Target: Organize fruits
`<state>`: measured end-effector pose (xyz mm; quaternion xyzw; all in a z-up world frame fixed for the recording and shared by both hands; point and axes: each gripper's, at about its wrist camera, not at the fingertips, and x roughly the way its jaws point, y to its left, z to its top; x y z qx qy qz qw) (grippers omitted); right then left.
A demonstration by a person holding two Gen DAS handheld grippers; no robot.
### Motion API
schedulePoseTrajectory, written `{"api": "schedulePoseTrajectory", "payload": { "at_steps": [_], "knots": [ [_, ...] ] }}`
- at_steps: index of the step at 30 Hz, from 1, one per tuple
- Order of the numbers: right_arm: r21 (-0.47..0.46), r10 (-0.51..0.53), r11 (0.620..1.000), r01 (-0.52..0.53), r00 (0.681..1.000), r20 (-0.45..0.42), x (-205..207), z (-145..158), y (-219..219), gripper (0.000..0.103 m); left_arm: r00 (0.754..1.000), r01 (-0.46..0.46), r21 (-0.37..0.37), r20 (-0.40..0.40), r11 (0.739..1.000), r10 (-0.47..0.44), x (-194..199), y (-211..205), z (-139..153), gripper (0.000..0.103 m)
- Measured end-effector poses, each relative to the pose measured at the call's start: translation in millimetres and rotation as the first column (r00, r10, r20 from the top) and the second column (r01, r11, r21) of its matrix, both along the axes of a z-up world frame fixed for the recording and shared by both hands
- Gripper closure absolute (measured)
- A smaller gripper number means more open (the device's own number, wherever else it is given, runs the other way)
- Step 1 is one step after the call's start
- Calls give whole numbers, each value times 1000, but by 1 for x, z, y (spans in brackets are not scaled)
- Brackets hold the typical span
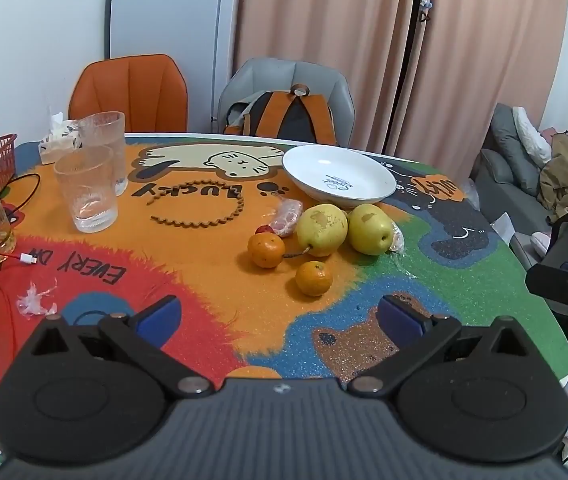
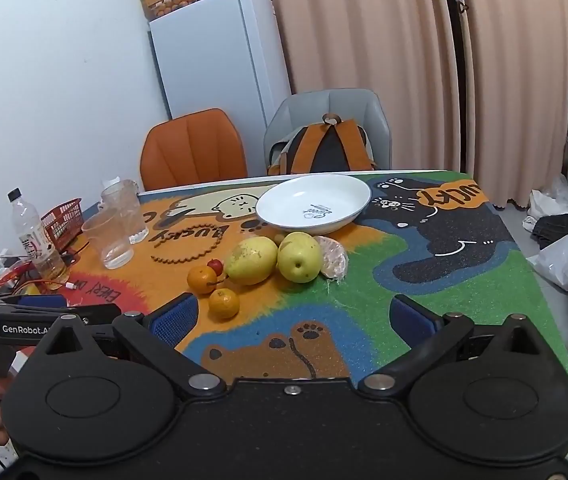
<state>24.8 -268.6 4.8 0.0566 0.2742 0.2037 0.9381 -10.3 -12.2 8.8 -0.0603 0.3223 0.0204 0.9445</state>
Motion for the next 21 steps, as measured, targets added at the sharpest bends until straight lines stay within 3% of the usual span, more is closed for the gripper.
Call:
{"api": "schedulePoseTrajectory", "payload": {
  "at_steps": [21],
  "knots": [
    [-28,4,1000,-4,1000,10,-3,7,4,0,1000,-6,-10,2,1000,6,-3,2,3,0]
  ]
}}
